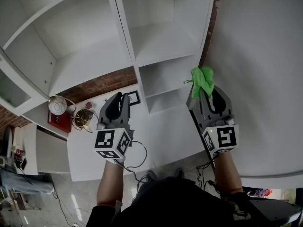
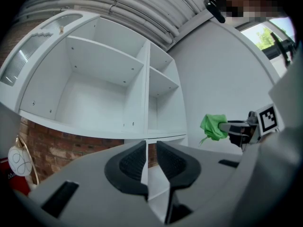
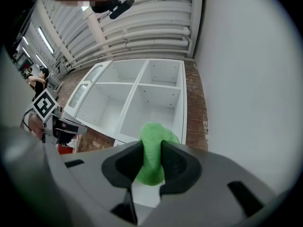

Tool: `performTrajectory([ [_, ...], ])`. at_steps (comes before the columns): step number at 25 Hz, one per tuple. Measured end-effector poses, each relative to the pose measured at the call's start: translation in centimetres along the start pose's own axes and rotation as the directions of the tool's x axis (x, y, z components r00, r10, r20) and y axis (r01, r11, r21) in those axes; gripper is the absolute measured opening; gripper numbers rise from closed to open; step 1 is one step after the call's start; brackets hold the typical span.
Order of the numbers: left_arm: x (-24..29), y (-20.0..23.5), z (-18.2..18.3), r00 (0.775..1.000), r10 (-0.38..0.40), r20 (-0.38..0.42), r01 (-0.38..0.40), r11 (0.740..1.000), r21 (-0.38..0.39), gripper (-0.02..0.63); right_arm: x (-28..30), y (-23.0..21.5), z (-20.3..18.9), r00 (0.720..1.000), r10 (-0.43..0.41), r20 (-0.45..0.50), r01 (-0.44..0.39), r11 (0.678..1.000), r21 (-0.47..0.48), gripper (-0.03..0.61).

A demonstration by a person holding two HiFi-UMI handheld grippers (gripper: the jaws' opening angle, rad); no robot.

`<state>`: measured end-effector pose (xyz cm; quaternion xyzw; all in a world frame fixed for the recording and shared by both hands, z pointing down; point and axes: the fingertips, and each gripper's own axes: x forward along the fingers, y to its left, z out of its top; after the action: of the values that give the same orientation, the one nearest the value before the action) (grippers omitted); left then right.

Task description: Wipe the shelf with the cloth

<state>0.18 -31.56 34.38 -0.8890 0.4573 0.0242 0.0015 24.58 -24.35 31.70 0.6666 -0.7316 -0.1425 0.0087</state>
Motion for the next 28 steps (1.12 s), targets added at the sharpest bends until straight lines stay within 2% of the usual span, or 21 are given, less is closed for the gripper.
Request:
performTrajectory([
  [8,-0.2,0.1,0.1,1.0,-0.001,-0.004,0.001,1.0,-0.015,0.069,0.0,0.0,0.0,1.0,0.01,0.012,-0.01,1.0,0.025,0.095],
  [28,0.0,0.3,0.1,1.0,-0.008,0.008,0.008,0.999,-0.035,0.069,0.3,1.3,-0.3,0.999,0.041,-0.002,-0.041,0.999,0.019,0.094],
])
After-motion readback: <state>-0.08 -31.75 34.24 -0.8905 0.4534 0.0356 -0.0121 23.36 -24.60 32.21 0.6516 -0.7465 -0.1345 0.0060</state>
